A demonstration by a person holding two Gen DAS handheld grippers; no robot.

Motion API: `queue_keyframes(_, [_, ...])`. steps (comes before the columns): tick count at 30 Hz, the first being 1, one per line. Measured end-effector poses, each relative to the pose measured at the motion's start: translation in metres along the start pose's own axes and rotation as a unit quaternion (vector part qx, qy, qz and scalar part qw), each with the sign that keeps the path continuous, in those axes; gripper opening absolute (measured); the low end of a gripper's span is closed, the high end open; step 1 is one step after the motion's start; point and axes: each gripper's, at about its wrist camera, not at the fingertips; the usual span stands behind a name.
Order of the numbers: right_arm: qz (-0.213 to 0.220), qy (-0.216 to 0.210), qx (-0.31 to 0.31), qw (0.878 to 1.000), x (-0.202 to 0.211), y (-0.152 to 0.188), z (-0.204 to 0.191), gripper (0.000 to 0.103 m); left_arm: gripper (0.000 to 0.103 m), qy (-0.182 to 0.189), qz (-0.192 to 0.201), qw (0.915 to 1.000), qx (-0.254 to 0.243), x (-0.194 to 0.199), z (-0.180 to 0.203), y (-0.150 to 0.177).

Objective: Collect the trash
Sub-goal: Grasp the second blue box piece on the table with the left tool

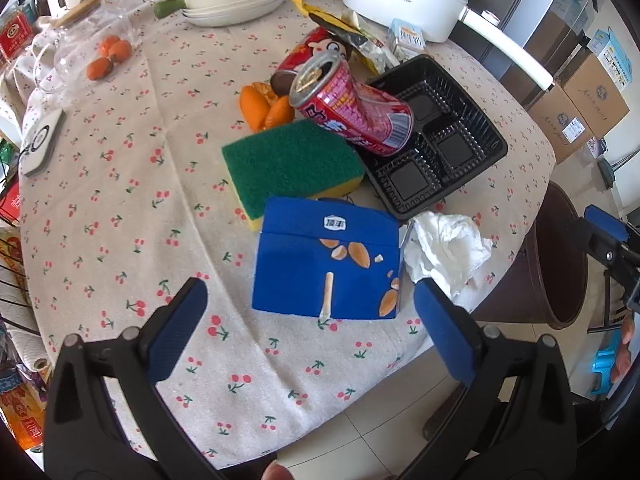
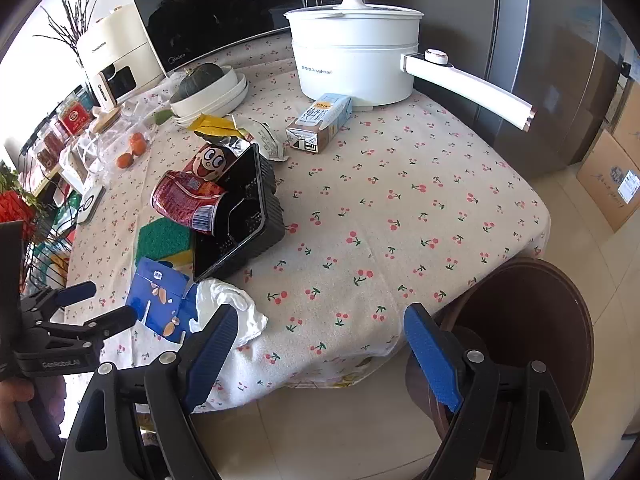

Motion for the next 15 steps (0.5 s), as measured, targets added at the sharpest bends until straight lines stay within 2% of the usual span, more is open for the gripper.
queue_keyframes(4, [-0.006, 0.003, -0.007, 1.000, -0.002, 0.002, 0.006, 0.087, 0.103, -0.041, 0.010, 0.9964, -0.074, -0.004, 0.013, -0.003])
queue_keyframes(6, [-0.008, 0.005, -0.009, 1.000, -0.002, 0.003, 0.010, 0.087, 0.103, -0.050, 0.004, 0.9939, -0.098, -0.009, 0.014, -0.003])
queue_keyframes(11, [-0.012, 0.015, -0.014, 1.000, -0.003, 0.004, 0.019, 0.087, 0.103, -0.002, -0.025, 0.9979, -0.060, -0.020, 0.002, -0.009])
queue_keyframes(15, [-0.012, 0.014, -0.017, 1.000, -0.001, 0.004, 0.021, 0.087, 0.103, 0.007, -0.018, 0.9988, -0.044, -0.017, 0.010, -0.011])
Point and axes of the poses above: each gripper's, at about its wrist camera, not at the fingertips, and x roughly against the way its jaws point, z to its right, y to its underside, and after that the axes turned 9 degrees about -z, right-handed
